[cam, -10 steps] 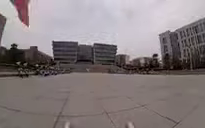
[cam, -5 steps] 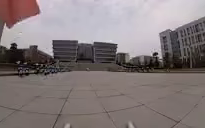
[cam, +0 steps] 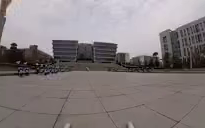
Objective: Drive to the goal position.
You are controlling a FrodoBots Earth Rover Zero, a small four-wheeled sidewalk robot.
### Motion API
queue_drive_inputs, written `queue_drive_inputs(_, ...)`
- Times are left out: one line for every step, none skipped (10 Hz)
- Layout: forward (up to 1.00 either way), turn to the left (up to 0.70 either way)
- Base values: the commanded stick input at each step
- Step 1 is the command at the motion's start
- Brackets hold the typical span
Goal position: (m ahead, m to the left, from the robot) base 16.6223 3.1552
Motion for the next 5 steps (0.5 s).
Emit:
queue_drive_inputs(0.85,0.00)
queue_drive_inputs(0.85,0.00)
queue_drive_inputs(0.85,0.00)
queue_drive_inputs(0.85,0.00)
queue_drive_inputs(0.85,0.00)
